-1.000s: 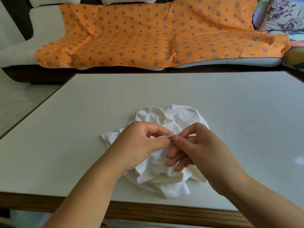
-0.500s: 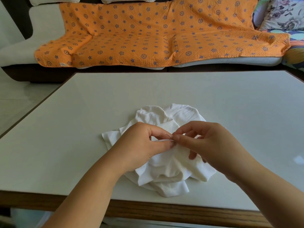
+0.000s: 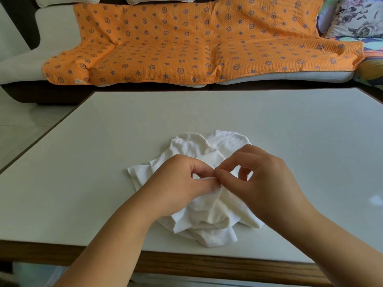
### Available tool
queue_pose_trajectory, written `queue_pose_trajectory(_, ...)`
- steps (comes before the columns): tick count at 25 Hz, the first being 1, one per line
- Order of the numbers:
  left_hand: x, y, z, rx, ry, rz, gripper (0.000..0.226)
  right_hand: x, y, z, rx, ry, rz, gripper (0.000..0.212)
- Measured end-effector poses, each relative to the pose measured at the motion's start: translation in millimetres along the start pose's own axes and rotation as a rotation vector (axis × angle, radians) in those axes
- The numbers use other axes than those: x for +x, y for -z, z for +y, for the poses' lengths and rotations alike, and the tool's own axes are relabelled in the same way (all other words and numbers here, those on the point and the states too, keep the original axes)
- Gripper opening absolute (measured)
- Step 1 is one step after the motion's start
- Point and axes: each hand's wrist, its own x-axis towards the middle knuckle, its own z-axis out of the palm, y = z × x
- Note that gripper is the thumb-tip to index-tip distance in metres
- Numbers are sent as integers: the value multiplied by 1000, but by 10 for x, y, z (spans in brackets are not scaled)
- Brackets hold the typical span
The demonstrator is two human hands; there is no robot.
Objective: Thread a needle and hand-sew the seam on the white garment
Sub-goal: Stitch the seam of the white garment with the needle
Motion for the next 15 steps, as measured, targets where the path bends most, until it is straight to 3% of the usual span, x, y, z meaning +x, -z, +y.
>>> queue_pose_trajectory(2,5,11,-30,-14,7,-5,6,50,11,12,151,-105,36,13)
queue_pose_trajectory(6,34,50,-125,-80,26,-24,8,272,188,87,928,-457,-40,19)
queue_pose_trajectory(8,38,57,-133,-111,39,-44,11,356,277,145,1189,-546,-38,17)
queue_pose_trajectory(12,25,65,-121,-152,56,-84,12,474,388,280,1440,-493,57,19)
queue_pose_trajectory(15,28,71,-137,-159,75,-103,12,537,443,367,1422,-400,153,16)
